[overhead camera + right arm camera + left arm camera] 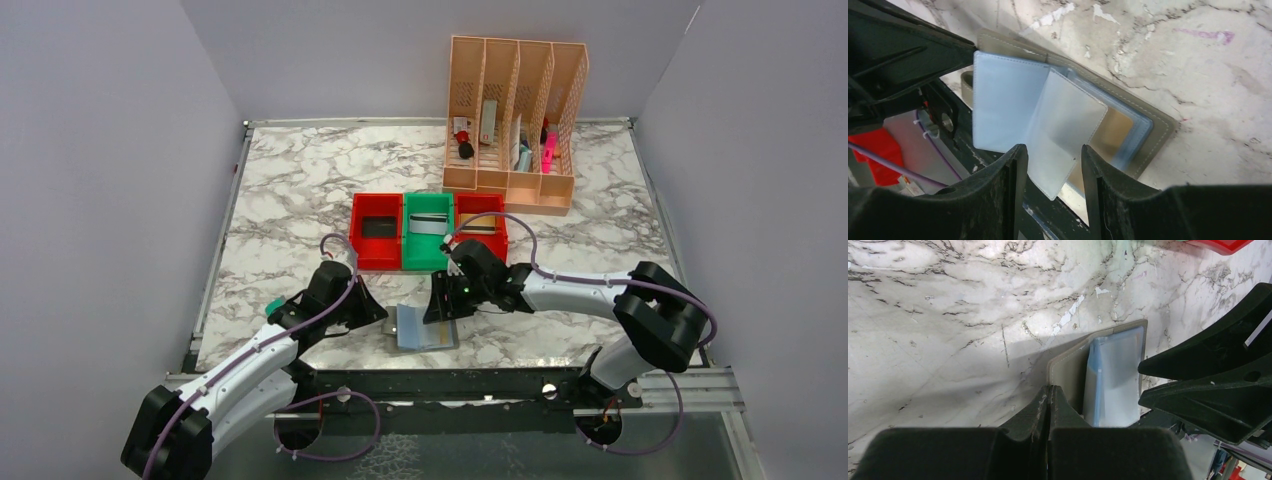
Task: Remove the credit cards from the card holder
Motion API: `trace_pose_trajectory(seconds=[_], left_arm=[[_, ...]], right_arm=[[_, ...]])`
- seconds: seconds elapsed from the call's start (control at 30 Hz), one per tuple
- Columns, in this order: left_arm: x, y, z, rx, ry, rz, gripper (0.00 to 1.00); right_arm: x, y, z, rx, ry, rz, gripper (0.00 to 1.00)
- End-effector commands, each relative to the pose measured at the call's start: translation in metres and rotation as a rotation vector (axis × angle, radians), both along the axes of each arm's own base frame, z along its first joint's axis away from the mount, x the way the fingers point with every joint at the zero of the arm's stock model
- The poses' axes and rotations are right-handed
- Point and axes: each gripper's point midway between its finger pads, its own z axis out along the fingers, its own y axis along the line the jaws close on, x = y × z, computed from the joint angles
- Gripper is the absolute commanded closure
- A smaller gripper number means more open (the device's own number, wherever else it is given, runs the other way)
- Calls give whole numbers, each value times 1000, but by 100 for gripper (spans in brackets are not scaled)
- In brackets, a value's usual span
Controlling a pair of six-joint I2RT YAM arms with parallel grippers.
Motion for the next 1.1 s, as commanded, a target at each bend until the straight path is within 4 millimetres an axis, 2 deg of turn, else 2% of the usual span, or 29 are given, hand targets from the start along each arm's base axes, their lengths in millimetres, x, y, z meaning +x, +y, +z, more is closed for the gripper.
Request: trace_pose_trajectory(seconds=[0.0,0.37,0.77,1.07], left_arm=[[2,-2,3,-15,-18,3,100],[2,-2,3,-17,-18,4,100],[3,-1,3,-20,-21,18,100],[4,-1,4,-19,-22,25,100]], right_arm=[[0,22,30,133,-17,43,52],[-7,52,43,277,50,119,51],[-19,77,35,304,115,270,49],[-27,81,52,344,99,333,45]])
